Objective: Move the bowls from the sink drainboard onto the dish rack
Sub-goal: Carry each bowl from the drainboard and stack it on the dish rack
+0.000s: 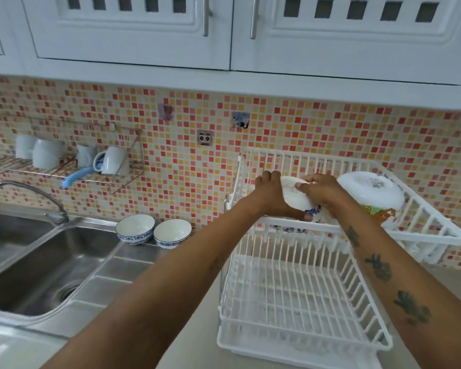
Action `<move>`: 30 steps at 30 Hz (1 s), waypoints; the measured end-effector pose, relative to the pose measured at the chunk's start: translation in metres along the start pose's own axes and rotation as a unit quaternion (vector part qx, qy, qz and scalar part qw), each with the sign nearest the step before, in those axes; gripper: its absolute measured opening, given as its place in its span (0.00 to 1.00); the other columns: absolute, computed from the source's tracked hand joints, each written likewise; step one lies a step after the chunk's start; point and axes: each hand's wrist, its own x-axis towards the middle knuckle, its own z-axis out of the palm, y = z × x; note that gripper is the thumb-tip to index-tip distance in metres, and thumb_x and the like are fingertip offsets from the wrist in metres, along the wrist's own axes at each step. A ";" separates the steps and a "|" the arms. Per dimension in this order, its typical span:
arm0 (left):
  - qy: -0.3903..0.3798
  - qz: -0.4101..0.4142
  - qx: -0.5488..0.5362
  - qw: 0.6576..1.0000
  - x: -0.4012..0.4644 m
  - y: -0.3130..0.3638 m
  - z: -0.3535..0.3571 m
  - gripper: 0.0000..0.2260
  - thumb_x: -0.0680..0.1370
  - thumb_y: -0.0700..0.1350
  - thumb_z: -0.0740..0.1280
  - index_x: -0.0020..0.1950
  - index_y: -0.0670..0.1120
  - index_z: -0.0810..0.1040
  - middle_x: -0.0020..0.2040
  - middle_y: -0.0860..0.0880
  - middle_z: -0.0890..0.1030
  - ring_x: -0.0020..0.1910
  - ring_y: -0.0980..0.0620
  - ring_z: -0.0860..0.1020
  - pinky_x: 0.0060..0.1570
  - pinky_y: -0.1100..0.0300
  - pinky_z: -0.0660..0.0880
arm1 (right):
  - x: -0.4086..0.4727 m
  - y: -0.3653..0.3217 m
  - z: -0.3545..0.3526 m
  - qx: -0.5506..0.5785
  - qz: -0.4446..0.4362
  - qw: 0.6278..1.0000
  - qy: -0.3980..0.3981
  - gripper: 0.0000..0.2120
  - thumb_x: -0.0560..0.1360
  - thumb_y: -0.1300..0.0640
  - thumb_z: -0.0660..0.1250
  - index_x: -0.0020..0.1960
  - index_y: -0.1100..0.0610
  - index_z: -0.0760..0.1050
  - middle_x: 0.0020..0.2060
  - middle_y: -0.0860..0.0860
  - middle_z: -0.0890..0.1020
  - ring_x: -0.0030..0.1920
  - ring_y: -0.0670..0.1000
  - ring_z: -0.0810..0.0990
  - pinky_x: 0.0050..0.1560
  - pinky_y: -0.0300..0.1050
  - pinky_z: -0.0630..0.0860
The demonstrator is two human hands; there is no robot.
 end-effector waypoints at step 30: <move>0.246 -0.308 -0.440 0.807 -0.074 -0.392 -0.020 0.16 0.82 0.54 0.59 0.46 0.43 0.78 0.46 0.44 0.82 0.44 0.47 0.81 0.46 0.56 0.78 | -0.008 -0.052 0.355 0.349 0.112 0.924 -0.109 0.12 0.78 0.54 0.62 0.53 0.61 0.79 0.37 0.51 0.80 0.36 0.50 0.77 0.34 0.42 0.71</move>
